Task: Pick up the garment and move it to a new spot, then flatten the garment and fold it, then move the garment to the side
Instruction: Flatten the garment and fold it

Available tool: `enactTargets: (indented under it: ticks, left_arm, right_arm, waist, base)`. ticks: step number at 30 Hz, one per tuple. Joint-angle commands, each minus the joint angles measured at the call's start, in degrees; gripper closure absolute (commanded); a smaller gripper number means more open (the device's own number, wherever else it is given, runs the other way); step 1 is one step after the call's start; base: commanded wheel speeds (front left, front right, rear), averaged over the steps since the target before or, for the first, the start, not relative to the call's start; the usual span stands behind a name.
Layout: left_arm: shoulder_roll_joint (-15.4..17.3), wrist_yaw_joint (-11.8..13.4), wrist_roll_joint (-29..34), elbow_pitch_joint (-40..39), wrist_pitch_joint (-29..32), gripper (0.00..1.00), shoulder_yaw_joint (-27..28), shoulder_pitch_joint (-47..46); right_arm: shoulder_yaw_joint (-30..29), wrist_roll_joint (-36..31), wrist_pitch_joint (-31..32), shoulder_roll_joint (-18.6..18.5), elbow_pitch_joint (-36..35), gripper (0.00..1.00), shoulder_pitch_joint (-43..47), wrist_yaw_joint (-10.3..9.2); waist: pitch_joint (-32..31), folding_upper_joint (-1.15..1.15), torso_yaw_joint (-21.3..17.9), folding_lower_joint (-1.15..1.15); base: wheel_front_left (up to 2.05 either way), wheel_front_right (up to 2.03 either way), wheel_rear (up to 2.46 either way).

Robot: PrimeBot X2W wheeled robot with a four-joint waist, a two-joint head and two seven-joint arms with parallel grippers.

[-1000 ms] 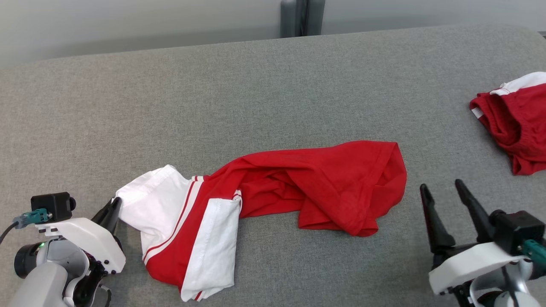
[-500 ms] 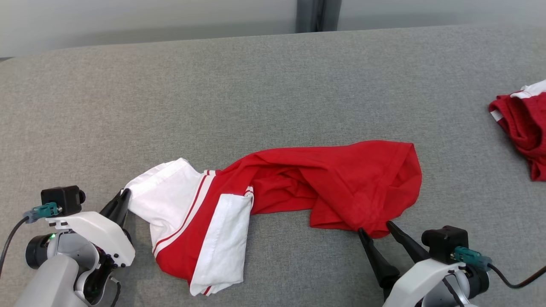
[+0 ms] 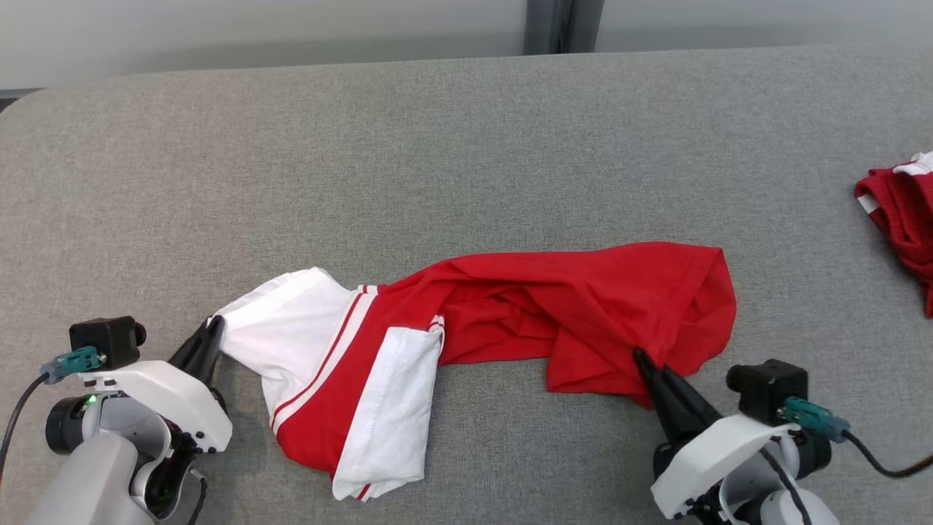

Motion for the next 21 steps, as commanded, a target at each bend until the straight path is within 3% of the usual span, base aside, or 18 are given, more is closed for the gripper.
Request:
enactTargets:
  ticks: [1,7,13,21]
  left_arm:
    - [0.4,-0.2,0.1,-0.1,-0.8,1.00,0.2,-1.0]
    - [2.1,0.9,1.7,-4.1,-5.1,1.00,1.1,-2.0]
    - [4.7,3.4,4.2,-14.2,-7.8,1.00,2.2,-4.2]
    - [8.5,6.8,6.3,-30.0,-5.6,1.00,4.4,-9.6]
  right_arm:
    - [-0.5,-0.5,-1.0,-0.3,-0.1,1.00,-0.5,0.01]
    - [-4.2,-4.6,-3.3,-0.3,-4.5,1.00,-2.1,0.01]
    - [-7.9,-6.4,-2.6,-2.9,-10.3,1.00,-6.2,0.01]
    - [-11.2,-6.1,0.0,-7.5,-17.9,1.00,-13.4,0.01]
  waist:
    - [-0.1,0.00,0.0,0.00]
    - [-1.2,0.00,-0.6,0.00]
    - [-2.8,0.00,-0.9,0.00]
    - [-5.1,0.00,-1.0,0.00]
  base:
    - [0.00,0.00,0.00]
    - [0.00,0.00,0.00]
    - [0.00,0.00,0.00]
    - [0.00,0.00,0.00]
